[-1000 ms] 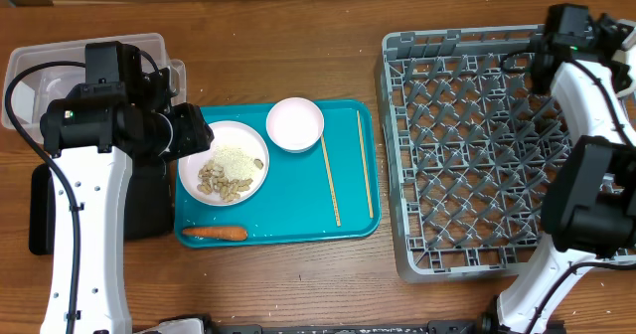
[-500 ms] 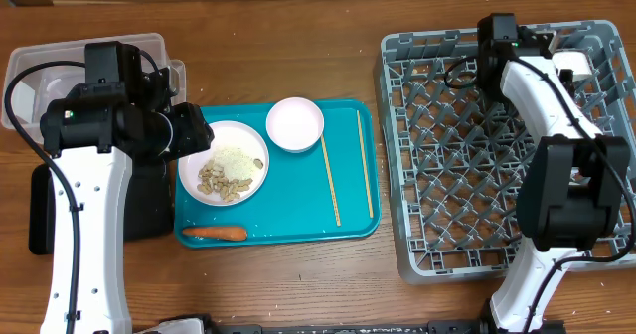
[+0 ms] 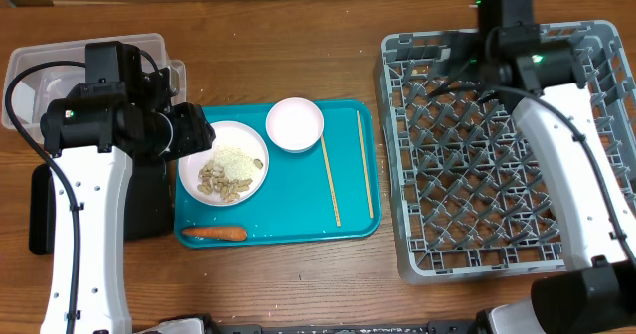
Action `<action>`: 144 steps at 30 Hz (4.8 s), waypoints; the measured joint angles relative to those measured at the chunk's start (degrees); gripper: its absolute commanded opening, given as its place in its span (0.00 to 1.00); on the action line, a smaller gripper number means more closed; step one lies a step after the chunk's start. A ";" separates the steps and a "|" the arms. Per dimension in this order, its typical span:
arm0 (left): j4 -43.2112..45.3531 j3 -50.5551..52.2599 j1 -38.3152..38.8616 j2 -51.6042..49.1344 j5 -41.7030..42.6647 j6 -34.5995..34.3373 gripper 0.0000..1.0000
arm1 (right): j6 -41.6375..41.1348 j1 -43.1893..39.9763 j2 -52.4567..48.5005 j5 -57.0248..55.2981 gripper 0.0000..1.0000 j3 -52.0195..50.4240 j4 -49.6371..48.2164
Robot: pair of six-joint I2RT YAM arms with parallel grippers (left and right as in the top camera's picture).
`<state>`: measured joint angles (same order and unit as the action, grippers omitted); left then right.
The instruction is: Sort waste into correct bins and load items into the dishwasher
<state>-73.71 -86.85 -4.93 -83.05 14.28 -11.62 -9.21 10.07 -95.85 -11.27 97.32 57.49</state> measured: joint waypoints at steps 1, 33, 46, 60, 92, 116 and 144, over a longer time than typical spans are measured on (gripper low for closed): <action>0.00 0.00 0.00 0.00 0.00 0.00 0.60 | 0.09 1.51 0.17 5.35 0.95 0.17 0.00; 0.00 0.00 0.00 0.00 0.00 0.00 0.62 | -12.72 22.21 -29.46 18.71 0.18 0.07 -11.39; 0.00 0.00 0.00 0.00 -0.02 0.00 0.62 | -13.31 19.08 -29.18 18.29 0.04 3.06 -7.10; 0.11 0.00 0.00 0.00 0.00 0.00 0.61 | -3.87 3.85 -4.44 -6.62 0.04 15.69 11.08; 0.00 0.00 0.00 0.00 0.00 0.00 0.61 | -19.65 -3.28 -7.06 -54.62 0.10 -22.56 -11.19; 0.00 0.00 0.00 0.00 0.00 0.00 0.62 | -20.33 7.02 -7.06 -36.00 0.31 -23.76 -1.51; -0.02 0.00 0.00 0.00 0.00 0.00 0.62 | -16.20 -23.54 -6.43 14.64 0.52 -8.50 -1.68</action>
<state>-73.73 -86.85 -4.93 -83.05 14.28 -11.62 -25.41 -13.47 -102.28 3.38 88.82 55.81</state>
